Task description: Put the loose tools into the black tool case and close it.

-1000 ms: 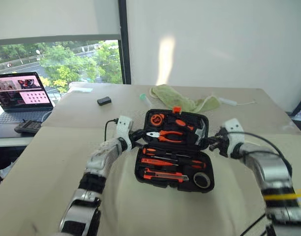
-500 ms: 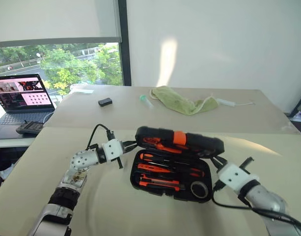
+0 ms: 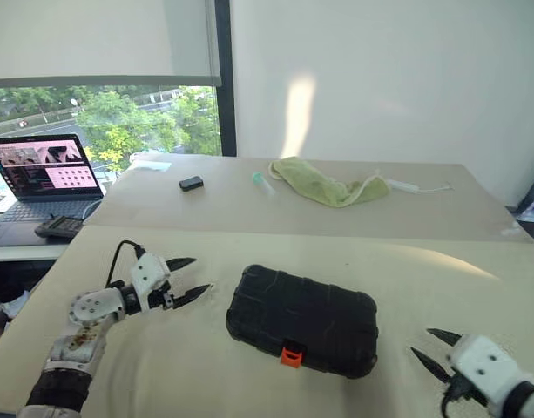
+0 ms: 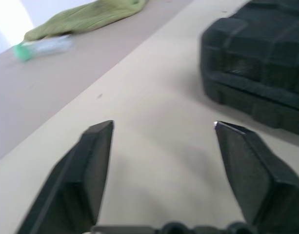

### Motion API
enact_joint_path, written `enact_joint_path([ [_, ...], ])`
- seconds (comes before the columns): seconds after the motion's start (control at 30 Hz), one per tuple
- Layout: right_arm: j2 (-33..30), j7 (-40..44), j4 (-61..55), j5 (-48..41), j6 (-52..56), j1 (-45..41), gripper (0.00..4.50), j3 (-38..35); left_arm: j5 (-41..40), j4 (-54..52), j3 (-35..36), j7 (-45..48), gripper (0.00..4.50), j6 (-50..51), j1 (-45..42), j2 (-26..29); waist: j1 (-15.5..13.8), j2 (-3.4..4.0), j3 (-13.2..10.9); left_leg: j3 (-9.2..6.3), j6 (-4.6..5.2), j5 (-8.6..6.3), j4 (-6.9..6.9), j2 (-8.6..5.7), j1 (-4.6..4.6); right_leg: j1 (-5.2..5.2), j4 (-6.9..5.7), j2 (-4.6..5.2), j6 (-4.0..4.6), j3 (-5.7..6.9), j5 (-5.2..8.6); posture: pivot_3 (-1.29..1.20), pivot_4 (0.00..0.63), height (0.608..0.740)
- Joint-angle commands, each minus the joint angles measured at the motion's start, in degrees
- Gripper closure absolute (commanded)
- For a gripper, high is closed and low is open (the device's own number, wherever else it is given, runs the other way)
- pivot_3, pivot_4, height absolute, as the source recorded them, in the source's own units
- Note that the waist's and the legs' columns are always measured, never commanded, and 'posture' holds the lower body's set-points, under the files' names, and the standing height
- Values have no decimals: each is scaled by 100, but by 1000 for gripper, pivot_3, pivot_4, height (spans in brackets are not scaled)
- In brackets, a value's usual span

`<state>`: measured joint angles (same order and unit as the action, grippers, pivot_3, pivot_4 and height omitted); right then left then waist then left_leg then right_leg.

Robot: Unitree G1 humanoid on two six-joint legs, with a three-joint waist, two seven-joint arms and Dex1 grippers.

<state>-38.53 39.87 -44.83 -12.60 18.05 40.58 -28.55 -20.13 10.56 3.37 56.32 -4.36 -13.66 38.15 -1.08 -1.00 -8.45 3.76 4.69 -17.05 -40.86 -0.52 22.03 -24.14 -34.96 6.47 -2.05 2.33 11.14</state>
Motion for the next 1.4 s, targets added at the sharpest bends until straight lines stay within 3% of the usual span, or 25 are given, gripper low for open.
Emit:
enact_joint_path([
  [0.03, -277, 796, -732, -1279, 890, 440, 2599, -116, -435, -600, 81, -167, 1611, 970, 21, -88, -4, 0, 0, 0, -1, -1, 1, 4, -8, -1, 0, 3, 2, 0, 1, 0, 150, 740],
  [0.1, -629, 1254, -1063, -1751, 1271, 751, 3036, 109, -488, -723, 92, -320, 2085, 1302, -101, -188, -5, 0, 0, 0, -3, -1, 1, 8, -3, 0, -3, 6, 5, -1, 3, 0, 150, 740],
  [0.13, -819, 1372, -1177, -1974, 1478, 740, 3567, 323, -512, -770, 115, -456, 2621, 1469, -218, -271, -3, -2, 0, 0, -5, 0, 2, 10, -2, 1, -3, 6, 6, -1, 3, 0, 150, 740],
  [0.23, -1161, 1116, -810, -1514, 1613, -260, 4484, 1441, -578, -1003, 103, -684, 3772, 1828, -443, -468, 13, -34, -2, 1, -16, 1, -2, 21, 2, 0, -3, -5, 17, 2, 0, 0, 150, 740],
  [0.3, -1162, 873, -453, -1263, 1676, -977, 4500, 1946, -665, -1297, 34, -612, 4425, 2043, -418, -467, 46, -53, -2, 3, -29, 2, -7, 30, 0, 0, 1, -13, 31, 1, -9, 0, 150, 740],
  [0.43, -924, 282, 262, -907, 1982, -2311, 4500, 2487, -1142, -2051, 57, -360, 4425, 2952, -314, -152, 36, -53, -5, 9, -38, 8, 2, 28, 6, -11, -5, -33, 43, 0, -1, 0, 150, 740],
  [0.57, -811, -14, 428, -1160, 2896, -3438, 4500, 2607, -1571, -2621, 164, -142, 4425, 3628, -222, 244, 44, -51, -12, 7, -91, 31, 2, 36, 18, -27, -11, -52, 54, -1, 3, 0, 150, 740],
  [0.73, -489, -460, 1248, -1149, 3929, -5227, 4500, 2935, -1903, -3048, 298, -118, 4425, 4078, -210, 490, 57, -51, -17, 6, -59, 13, 2, 39, 15, -26, -11, -56, 65, 2, 2, 0, 150, 740],
  [0.87, -21, -706, 2945, -421, 3451, -6660, 4500, 3646, -1956, -3140, 230, 11, 4425, 4188, -406, 642, 97, -51, -22, 9, -68, 19, 2, 40, 13, -28, -10, -83, 79, -2, -5, 0, 150, 740],
  [1.0, 133, -387, 3827, -97, 2890, -7197, 4500, 4030, -1953, -3089, 51, 226, 4425, 4292, -742, 698, 90, -50, -22, 7, -87, 31, 11, 43, 17, -31, -11, -104, 83, -2, -9, 0, 150, 740],
  [1.13, -404, 175, 2920, -487, 3112, -6774, 3285, 3625, -1954, -3009, -242, 786, 3215, 4368, -1079, 955, 35, -46, -24, 6, -102, 39, 10, 44, 36, -41, -7, -104, 76, 2, -5, 0, 150, 740],
  [1.23, -626, 247, 1685, -1090, 3646, -6073, 2226, 2856, -1681, -2949, -591, 941, 2153, 4281, -1304, 969, 25, -41, -26, 6, -100, 38, 11, 44, 51, -41, -8, -103, 70, 3, -3, 0, 150, 740],
  [1.3, -406, 94, 1201, -1512, 4074, -5849, 1595, 2546, -1525, -2866, -787, 880, 1446, 4275, -1434, 881, 28, -41, -26, 7, -95, 33, 7, 42, 54, -40, -6, -102, 65, 1, 0, 0, 150, 740],
  [1.4, -99, -329, 1045, -1480, 4263, -5733, 568, 2638, -1211, -2649, -1103, 860, 375, 4178, -1636, 744, 64, -42, -27, 8, -89, 28, 2, 42, 55, -37, -2, -104, 53, -4, -6, 0, 150, 740],
])
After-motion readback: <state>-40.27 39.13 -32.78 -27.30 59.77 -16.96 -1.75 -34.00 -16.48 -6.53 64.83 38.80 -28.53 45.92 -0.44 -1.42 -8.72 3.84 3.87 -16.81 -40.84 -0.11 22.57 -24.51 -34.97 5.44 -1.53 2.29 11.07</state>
